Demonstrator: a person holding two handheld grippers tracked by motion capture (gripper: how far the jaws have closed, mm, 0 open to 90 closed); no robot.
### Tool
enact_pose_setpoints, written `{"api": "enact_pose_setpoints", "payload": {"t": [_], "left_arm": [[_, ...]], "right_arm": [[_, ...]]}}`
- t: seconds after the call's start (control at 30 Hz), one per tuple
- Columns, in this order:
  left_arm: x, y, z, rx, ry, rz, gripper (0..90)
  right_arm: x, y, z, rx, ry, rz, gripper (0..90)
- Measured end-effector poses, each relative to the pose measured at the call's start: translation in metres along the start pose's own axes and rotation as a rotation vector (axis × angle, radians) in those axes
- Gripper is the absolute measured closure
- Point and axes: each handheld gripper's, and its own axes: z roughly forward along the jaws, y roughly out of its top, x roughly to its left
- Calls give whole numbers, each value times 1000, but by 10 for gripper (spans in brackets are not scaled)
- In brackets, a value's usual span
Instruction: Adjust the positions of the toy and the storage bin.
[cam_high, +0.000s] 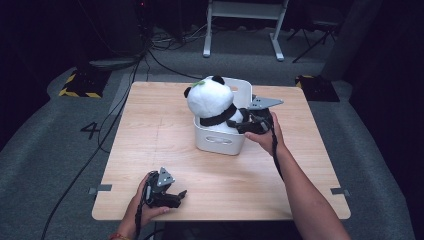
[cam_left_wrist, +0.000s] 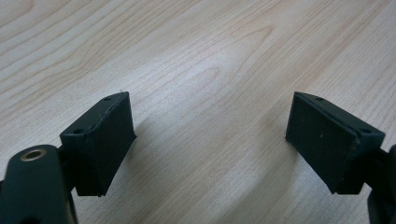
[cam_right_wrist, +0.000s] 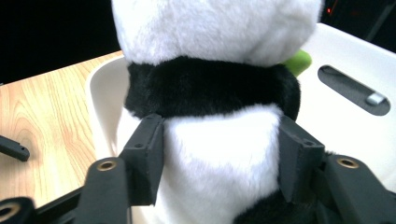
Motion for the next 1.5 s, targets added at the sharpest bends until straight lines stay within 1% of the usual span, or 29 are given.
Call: {"api": "enact_pose_setpoints", "payload": {"t": [0.07,0.1,0.13,0.17,0.2,0.27,0.3,0.37,0.4,0.47,0.5,0.57,0.67,0.77,0.93,0.97,1.1,1.2,1.27,1.37,1.4,1.5], "left_arm": [[0,0,0,0,0,0,153],[0,0,0,0,0,0,154],[0,0,0,0,0,0,153],[0,0,0,0,0,0,153],[0,0,0,0,0,0,153],[0,0,0,0,0,0,154],[0,0,0,0,0,0,154],[0,0,0,0,0,0,153],[0,0,0,0,0,0,153],[0,0,0,0,0,0,154],[0,0,0,0,0,0,153],[0,0,0,0,0,0,153],[0,0,0,0,0,0,153],[0,0,0,0,0,0,153],[0,0,0,0,0,0,153],[0,0,0,0,0,0,153],[0,0,0,0,0,0,153],[0,0,0,0,0,0,153],[0,0,0,0,0,-1,153],[0,0,0,0,0,0,153],[0,0,0,0,0,-1,153],[0,0,0,0,0,-1,153]], "right_arm": [[-1,-2,0,2,2,6,392],[-1,-3,1,12,2,11,379],[-2,-3,2,24,-10,-7,367],[-1,-4,2,30,-13,1,362],[-1,-4,3,21,-16,11,359],[-2,-5,0,-8,-16,26,326],[-2,-5,-1,-26,2,41,308],[-2,-4,-2,-9,-34,28,278],[-2,-4,-3,-19,-31,26,283],[-3,-4,-4,-23,-27,35,293],[-4,-4,-5,-18,-36,27,291],[-2,-4,-5,-17,-33,27,283],[-1,-3,-5,-2,-44,7,272],[0,-4,-5,-1,-50,4,270],[1,-6,-6,2,-50,-3,262],[1,-6,-6,-1,-43,3,258],[2,-7,-7,14,-43,-6,251],[1,-6,-11,24,-50,-31,245],[2,-6,-13,31,-49,-28,241],[2,-6,-18,41,-48,-35,233],[2,-6,-19,45,-50,-48,230],[2,-6,-24,47,-53,-50,226]]}}
